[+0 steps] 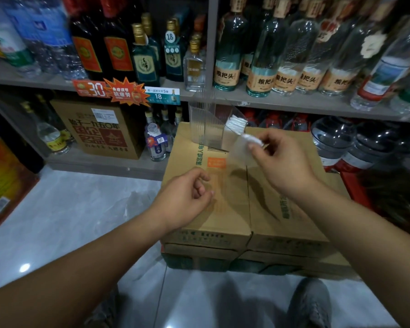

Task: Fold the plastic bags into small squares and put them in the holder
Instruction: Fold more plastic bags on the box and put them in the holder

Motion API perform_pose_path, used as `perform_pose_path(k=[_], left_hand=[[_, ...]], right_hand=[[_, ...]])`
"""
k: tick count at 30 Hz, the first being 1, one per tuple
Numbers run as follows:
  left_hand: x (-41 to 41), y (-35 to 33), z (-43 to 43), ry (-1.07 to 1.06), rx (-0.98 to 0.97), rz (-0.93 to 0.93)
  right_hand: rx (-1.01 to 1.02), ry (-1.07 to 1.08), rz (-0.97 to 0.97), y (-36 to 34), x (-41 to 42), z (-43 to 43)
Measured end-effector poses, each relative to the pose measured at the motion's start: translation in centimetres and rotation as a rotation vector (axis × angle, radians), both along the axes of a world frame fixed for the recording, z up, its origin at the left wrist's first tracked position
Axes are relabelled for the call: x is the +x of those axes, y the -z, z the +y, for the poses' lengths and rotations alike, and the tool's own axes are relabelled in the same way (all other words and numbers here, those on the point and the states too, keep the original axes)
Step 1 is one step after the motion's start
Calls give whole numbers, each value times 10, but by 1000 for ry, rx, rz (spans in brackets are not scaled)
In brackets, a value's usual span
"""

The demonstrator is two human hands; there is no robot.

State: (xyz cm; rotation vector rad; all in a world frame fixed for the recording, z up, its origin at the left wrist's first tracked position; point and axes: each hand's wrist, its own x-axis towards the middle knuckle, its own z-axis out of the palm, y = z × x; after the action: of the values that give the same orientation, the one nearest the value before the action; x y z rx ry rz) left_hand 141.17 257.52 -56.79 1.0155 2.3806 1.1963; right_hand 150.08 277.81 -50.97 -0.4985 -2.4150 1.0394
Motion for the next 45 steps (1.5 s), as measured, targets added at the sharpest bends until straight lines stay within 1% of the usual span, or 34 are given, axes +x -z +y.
perform_pose_path(k=[2, 3, 6, 8, 11, 14, 17, 20, 22, 26, 29, 33, 37, 40, 42, 45], left_hand=[[-10, -6, 3, -68, -6, 0], [-15, -9, 6, -97, -16, -13], [-30, -15, 15, -154, -37, -72], [-35, -17, 23, -165, -69, -141], [-52, -21, 39, -180, -110, -145], [-79, -31, 56, -279, 21, -107], [-101, -38, 71, -340, 187, -161], [-117, -34, 79, -350, 263, -226], [-124, -30, 81, -340, 268, -246], [-126, -26, 84, -297, 265, -259], [-125, -23, 85, -300, 214, -207], [-125, -22, 85, -309, 217, -180], [-124, -24, 84, -300, 225, -209], [-125, -25, 84, -299, 216, -222], [-126, -26, 84, -299, 210, -232], [-128, -25, 84, -295, 210, -237]], right_hand=[[-21, 136, 122, -4, -17, 25], [-20, 172, 142, -4, -26, 37], [37, 197, 116, 0, -57, 68], [67, 189, 103, 2, -77, 80], [141, 173, 102, 8, -103, 90], [224, 166, 106, 14, -120, 94], [313, 127, 115, 21, -127, 95], [412, 66, 133, 31, -125, 95], [450, 17, 174, 38, -121, 93], [429, -59, 176, 48, -113, 89], [472, -45, 167, 50, -114, 87], [543, -32, 182, 50, -115, 82], [517, -32, 101, 51, -116, 80], [420, 57, 43, 48, -122, 81], [403, 82, -15, 45, -129, 81], [397, 59, -134, 38, -137, 78]])
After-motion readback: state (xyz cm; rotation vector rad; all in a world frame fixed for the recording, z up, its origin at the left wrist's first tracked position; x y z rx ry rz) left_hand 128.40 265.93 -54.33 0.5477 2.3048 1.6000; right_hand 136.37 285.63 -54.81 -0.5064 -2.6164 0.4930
